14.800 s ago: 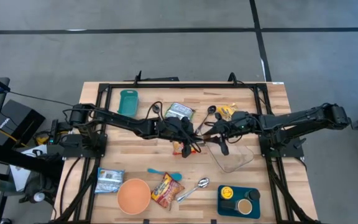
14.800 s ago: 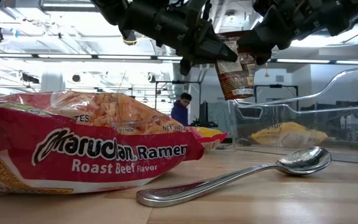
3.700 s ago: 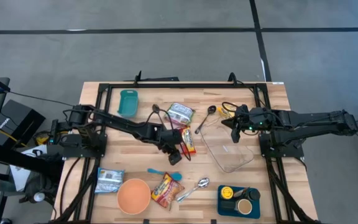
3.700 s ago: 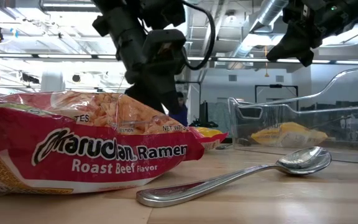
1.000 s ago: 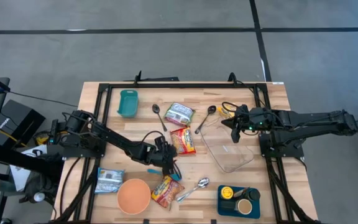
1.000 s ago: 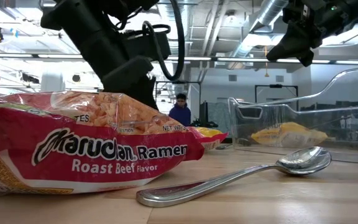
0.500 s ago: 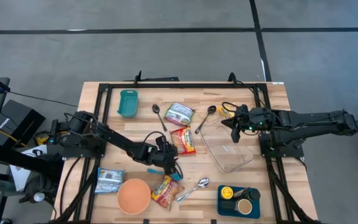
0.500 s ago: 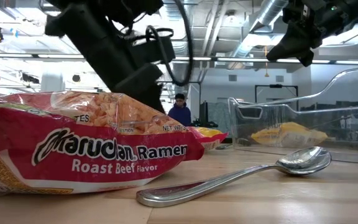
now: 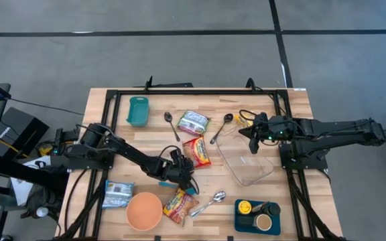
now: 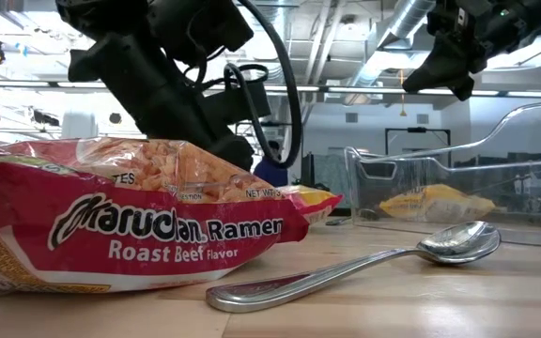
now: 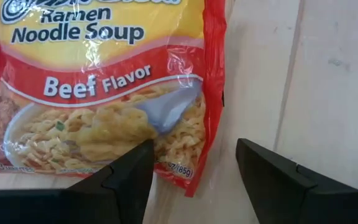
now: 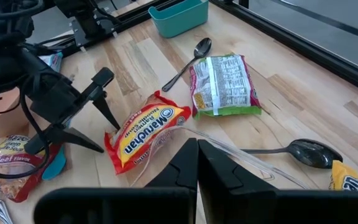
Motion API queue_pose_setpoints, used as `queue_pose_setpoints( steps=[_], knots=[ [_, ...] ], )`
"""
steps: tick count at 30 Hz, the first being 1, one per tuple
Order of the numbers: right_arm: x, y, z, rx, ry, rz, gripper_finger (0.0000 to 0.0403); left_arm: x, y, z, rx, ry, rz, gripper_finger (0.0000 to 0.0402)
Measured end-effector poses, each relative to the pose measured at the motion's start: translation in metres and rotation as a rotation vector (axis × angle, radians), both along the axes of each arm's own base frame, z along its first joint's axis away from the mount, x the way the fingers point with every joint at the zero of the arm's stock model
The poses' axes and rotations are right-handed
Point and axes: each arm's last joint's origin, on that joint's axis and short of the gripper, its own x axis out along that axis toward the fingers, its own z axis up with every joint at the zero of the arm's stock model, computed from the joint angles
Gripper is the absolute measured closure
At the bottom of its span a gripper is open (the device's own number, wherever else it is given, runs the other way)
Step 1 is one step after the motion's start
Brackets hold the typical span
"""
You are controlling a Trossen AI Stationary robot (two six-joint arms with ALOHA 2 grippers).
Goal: Pick & Place Food Item
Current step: Put the orange noodle pack into the transparent bin
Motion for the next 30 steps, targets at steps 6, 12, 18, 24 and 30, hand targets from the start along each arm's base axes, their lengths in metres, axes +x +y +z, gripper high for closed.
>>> queue_pose_setpoints(
  steps=[6,12,18,24,30],
  knots=[
    [0.0,0.0,0.0,0.0,0.0,0.0,0.0402,-0.0011,0.0008,0.0075,-0.004,-0.014,0.001,0.0209],
    [0.0,0.0,0.0,0.0,0.0,0.0,0.0402,-0.0019,0.0009,0.007,-0.005,-0.004,-0.002,0.0242],
    [0.0,0.0,0.0001,0.0,-0.001,0.0,0.0402,-0.0018,0.0001,0.0067,-0.03,0.002,-0.019,0.0263],
    [0.0,0.0,0.0,0.0,0.0,0.0,0.0402,-0.0017,-0.001,0.0063,-0.06,0.011,-0.041,0.0247],
    [0.0,0.0,0.0,0.0,0.0,0.0,0.0402,-0.0016,-0.0005,0.0063,-0.06,0.011,-0.039,0.0201]
  ],
)
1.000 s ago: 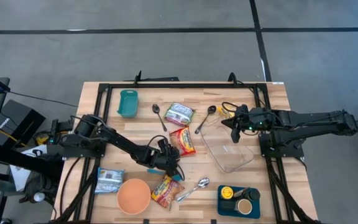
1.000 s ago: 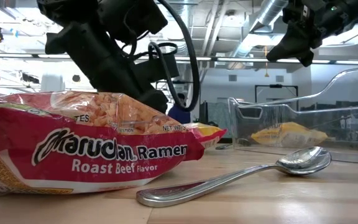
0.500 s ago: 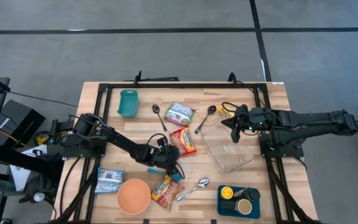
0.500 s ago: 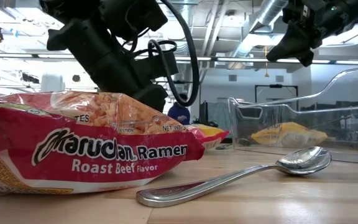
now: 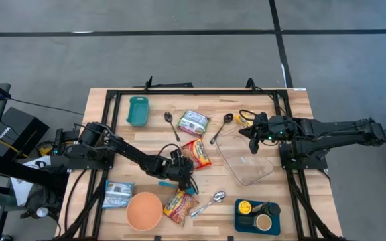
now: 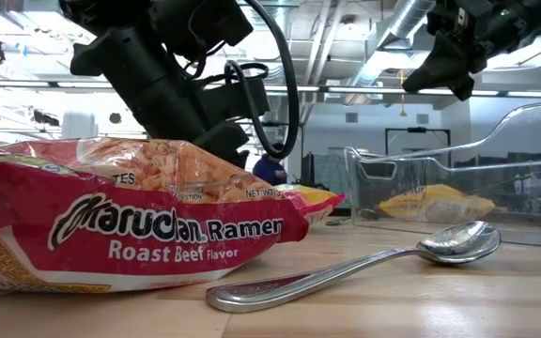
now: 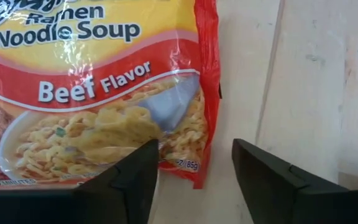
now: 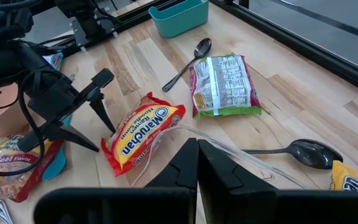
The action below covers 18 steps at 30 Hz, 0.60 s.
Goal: Pick & Place Food Item
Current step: Put the orange noodle pack into the transparent bin
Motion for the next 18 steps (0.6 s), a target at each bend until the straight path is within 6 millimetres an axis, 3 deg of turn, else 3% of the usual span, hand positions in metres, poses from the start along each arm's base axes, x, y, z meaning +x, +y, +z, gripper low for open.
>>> queue_pose_setpoints(
  steps=[8,18],
  knots=[
    [0.0,0.0,0.0,0.0,0.0,0.0,0.0402,0.0,0.0002,0.0,0.001,0.0,0.001,0.0189],
    [0.0,0.0,0.0,0.0,0.0,0.0,0.0402,0.0,0.0004,0.0,0.005,-0.001,0.004,0.0261]
  ],
)
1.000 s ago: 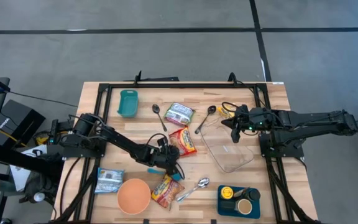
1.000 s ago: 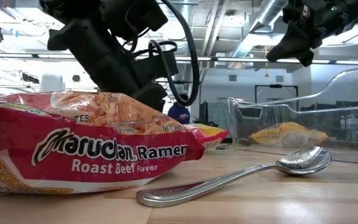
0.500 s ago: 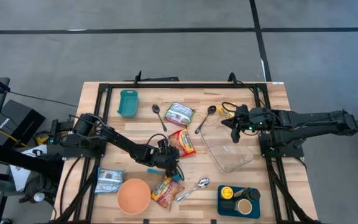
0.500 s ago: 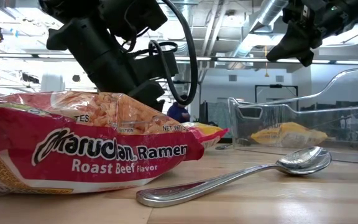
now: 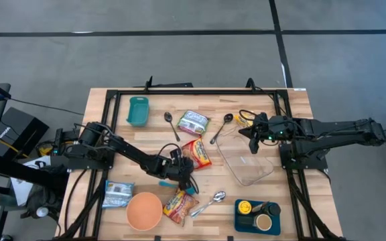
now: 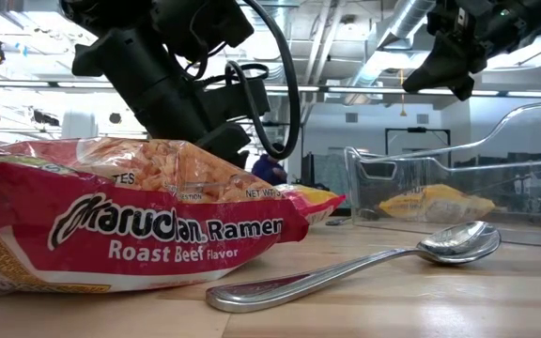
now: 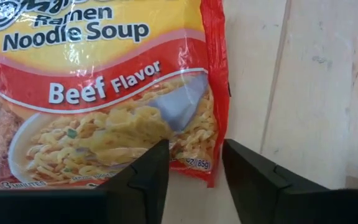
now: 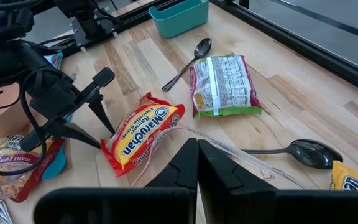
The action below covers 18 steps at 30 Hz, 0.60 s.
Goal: Pick & Place Food Item
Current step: Put the orange noodle pack into the transparent bin
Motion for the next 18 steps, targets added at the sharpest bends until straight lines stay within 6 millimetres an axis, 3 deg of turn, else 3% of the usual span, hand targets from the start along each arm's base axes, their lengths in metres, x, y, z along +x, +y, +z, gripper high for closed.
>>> queue_pose_setpoints(
  steps=[18],
  knots=[
    [0.0,0.0,0.0,0.0,0.0,0.0,0.0402,0.0,-0.0001,0.0028,-0.006,-0.006,-0.003,0.0388]
  ],
)
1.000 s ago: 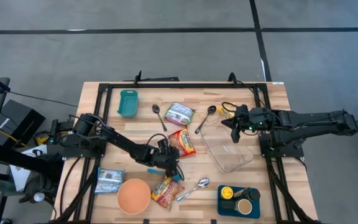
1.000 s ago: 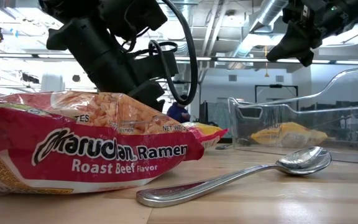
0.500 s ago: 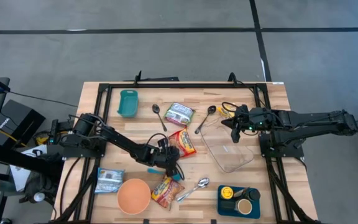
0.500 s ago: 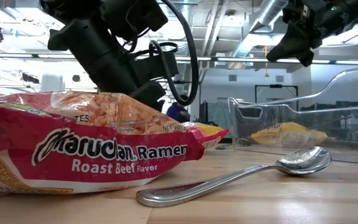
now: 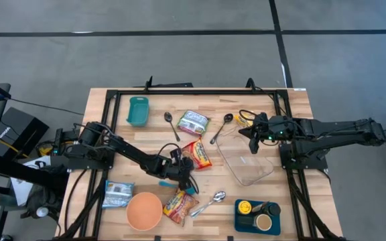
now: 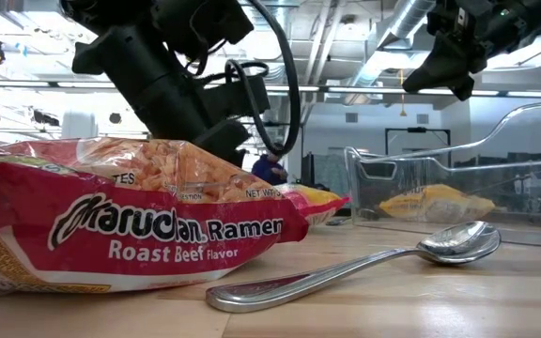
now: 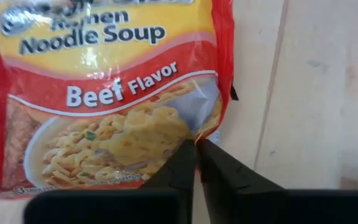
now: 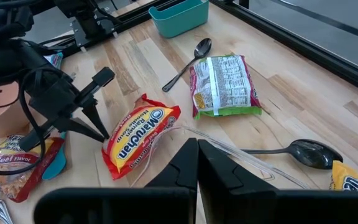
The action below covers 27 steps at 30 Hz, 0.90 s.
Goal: Pick & Place Food Item
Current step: Put the orange noodle pack into the transparent bin
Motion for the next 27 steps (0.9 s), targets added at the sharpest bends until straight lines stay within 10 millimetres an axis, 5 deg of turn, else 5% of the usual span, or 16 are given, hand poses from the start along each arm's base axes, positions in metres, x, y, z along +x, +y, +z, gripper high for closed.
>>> queue_pose_setpoints(
  steps=[27],
  knots=[
    [0.0,0.0,0.0,-0.007,0.001,0.004,0.0402,-0.027,0.011,0.124,0.027,-0.353,0.004,0.0401]
  ],
)
